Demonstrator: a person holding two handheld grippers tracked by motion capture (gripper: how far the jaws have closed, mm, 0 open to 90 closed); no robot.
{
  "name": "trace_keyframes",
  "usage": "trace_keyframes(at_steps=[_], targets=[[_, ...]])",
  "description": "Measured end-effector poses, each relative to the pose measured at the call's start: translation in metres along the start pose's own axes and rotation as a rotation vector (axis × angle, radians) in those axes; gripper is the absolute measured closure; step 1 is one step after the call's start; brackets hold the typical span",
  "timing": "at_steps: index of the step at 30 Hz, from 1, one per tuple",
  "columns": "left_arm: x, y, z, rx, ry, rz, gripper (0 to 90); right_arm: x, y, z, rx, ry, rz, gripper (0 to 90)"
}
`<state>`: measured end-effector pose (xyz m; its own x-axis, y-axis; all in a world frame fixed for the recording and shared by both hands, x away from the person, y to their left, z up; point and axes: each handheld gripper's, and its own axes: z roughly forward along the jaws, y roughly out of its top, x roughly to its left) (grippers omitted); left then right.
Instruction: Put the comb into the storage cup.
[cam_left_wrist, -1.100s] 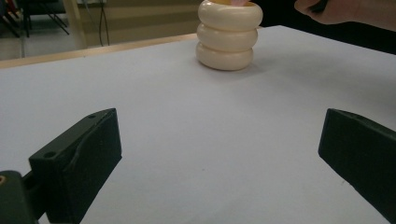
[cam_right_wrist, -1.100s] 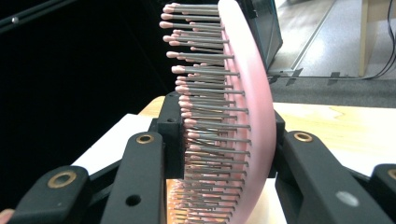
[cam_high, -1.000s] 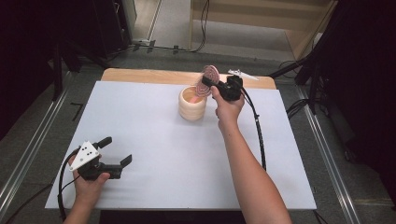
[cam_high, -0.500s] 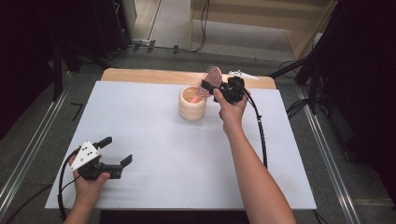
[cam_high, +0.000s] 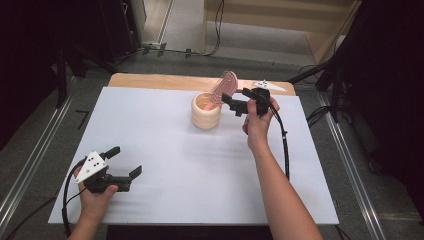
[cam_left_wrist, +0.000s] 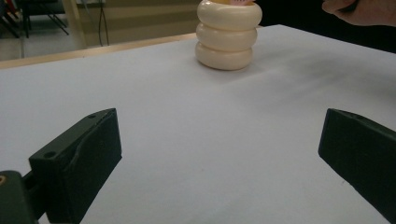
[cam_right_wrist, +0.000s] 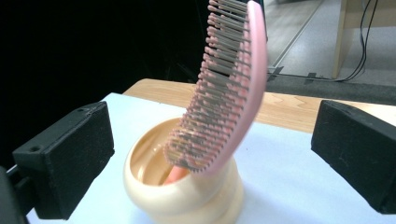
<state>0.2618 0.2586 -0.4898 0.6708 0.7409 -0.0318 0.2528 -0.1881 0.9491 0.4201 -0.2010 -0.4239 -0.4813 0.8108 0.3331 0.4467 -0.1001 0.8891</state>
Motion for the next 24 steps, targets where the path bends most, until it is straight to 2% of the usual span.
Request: trace_keyframes(at_steps=[6,11,17,24], targets=[[0.0,0.0,0.0,0.001,-0.001,0.001,0.0,0.0,-0.012,-0.015,-0.004,0.001,-0.053,0.0],[0.0,0.0,0.0,0.002,-0.002,0.001,0.0,0.0,-0.018,-0.025,-0.016,0.006,-0.07,0.0],[-0.001,0.0,0.0,-0.003,-0.006,0.003,0.0,0.003,-0.026,-0.034,-0.009,0.003,-0.12,0.0],[-0.001,0.0,0.0,-0.001,-0.01,0.011,0.0,0.001,-0.037,-0.047,-0.015,0.004,-0.133,0.0]])
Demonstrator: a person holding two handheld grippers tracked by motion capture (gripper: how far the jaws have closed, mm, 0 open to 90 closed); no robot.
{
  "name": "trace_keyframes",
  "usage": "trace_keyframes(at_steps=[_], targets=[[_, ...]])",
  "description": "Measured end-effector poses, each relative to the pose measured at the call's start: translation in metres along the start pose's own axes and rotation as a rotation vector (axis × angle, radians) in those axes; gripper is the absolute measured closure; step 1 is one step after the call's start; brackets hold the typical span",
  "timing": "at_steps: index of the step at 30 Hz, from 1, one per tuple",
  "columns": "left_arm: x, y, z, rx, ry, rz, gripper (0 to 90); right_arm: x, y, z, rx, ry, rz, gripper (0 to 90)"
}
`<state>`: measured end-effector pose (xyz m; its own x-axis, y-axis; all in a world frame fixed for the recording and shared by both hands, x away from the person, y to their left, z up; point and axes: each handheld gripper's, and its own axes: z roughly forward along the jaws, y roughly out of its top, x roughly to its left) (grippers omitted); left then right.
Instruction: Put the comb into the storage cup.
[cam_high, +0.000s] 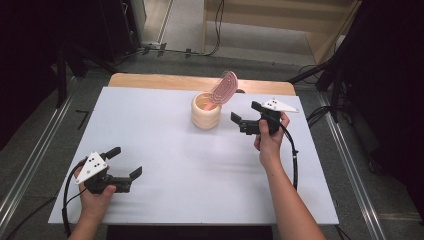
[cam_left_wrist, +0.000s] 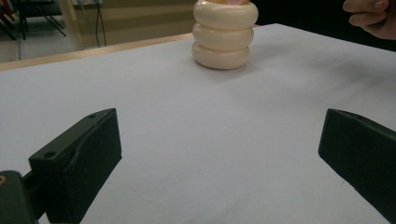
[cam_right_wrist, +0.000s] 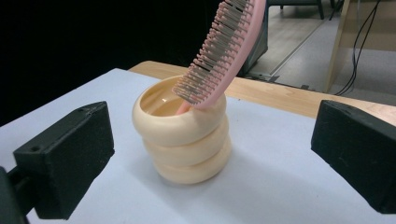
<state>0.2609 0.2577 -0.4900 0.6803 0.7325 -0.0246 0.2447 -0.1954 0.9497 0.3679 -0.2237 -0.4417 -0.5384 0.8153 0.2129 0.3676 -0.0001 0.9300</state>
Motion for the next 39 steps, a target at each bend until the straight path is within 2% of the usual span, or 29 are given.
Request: trace_keyframes(at_steps=[5,13,30,39], targets=[[0.0,0.0,0.0,0.003,-0.004,0.009,0.0,0.001,-0.008,-0.01,-0.009,0.005,-0.002,0.0],[-0.001,0.0,0.0,0.002,-0.006,0.007,0.0,0.0,-0.017,-0.026,-0.016,-0.01,-0.038,0.0],[-0.001,0.0,0.0,0.004,-0.008,0.009,0.0,-0.008,-0.042,-0.056,-0.024,-0.016,-0.021,0.0],[-0.001,0.0,0.0,0.006,-0.006,0.011,0.0,-0.012,-0.056,-0.071,-0.013,-0.022,-0.032,0.0]])
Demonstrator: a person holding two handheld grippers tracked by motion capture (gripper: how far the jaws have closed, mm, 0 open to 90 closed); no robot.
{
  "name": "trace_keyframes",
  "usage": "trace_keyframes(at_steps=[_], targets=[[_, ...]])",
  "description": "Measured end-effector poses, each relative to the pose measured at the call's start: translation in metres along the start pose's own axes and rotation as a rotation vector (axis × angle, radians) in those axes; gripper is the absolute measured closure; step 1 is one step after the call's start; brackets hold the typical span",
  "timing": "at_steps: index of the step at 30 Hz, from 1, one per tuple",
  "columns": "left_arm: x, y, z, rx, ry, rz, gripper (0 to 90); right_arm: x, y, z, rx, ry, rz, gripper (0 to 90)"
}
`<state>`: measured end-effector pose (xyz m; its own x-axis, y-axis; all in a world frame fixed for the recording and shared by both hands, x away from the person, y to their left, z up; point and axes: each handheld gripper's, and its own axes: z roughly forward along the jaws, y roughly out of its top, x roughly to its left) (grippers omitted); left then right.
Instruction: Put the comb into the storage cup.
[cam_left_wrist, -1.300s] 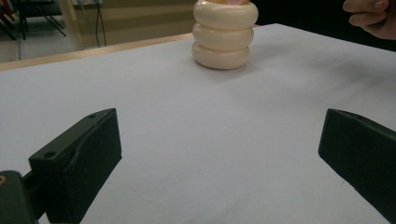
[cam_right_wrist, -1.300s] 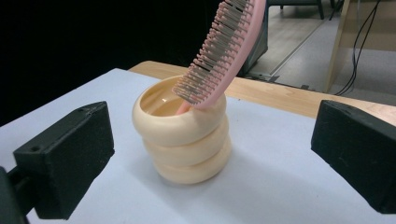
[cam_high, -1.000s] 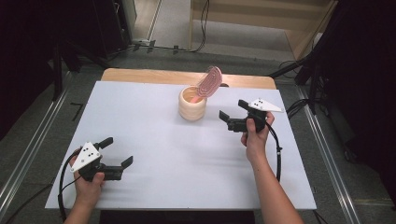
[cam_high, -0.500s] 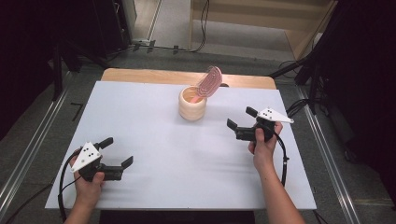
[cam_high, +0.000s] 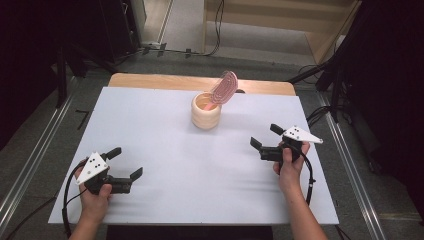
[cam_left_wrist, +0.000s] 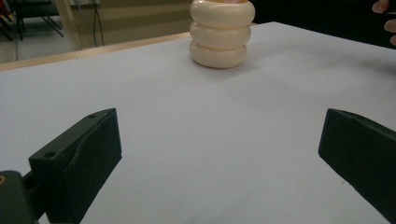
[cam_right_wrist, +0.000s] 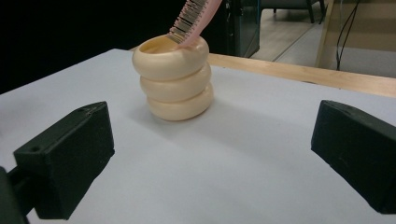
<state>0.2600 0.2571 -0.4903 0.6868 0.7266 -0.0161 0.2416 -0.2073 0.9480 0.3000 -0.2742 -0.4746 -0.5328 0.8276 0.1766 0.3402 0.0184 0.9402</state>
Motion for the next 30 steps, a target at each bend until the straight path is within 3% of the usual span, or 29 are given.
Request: trace_keyframes(at_steps=[30], targets=[[0.0,0.0,0.0,0.002,0.001,-0.001,0.0,-0.014,-0.034,-0.053,0.009,-0.037,0.028,0.0]])
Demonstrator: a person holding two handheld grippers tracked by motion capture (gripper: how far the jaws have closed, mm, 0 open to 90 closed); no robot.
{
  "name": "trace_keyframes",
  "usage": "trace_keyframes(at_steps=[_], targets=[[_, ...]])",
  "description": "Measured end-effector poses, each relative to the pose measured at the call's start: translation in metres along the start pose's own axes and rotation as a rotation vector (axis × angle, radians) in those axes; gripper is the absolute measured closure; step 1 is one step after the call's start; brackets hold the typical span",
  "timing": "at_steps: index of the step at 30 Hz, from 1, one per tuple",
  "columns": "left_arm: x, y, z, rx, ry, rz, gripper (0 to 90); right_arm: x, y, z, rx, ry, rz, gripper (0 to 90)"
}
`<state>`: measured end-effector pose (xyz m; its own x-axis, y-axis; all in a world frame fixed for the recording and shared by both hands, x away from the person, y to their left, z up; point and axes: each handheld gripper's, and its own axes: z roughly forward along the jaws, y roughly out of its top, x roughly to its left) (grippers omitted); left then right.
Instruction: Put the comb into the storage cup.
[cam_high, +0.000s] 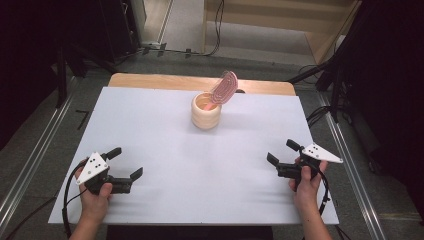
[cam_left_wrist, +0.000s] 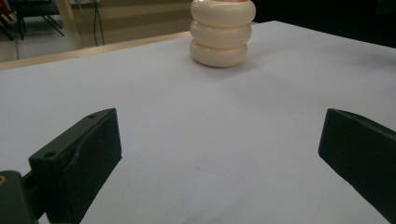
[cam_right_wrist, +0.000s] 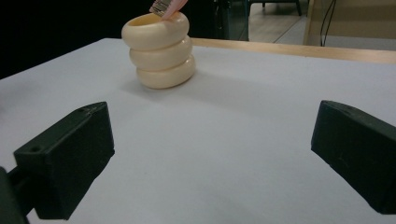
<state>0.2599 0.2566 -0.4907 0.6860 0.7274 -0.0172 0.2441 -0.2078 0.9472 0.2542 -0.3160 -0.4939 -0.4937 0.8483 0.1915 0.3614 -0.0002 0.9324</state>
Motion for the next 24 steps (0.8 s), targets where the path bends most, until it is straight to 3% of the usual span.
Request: trace_keyframes(at_steps=[24], targets=[[0.0,0.0,0.0,0.0,0.0,0.001,0.0,-0.013,-0.019,-0.04,0.004,-0.057,0.005,0.0]])
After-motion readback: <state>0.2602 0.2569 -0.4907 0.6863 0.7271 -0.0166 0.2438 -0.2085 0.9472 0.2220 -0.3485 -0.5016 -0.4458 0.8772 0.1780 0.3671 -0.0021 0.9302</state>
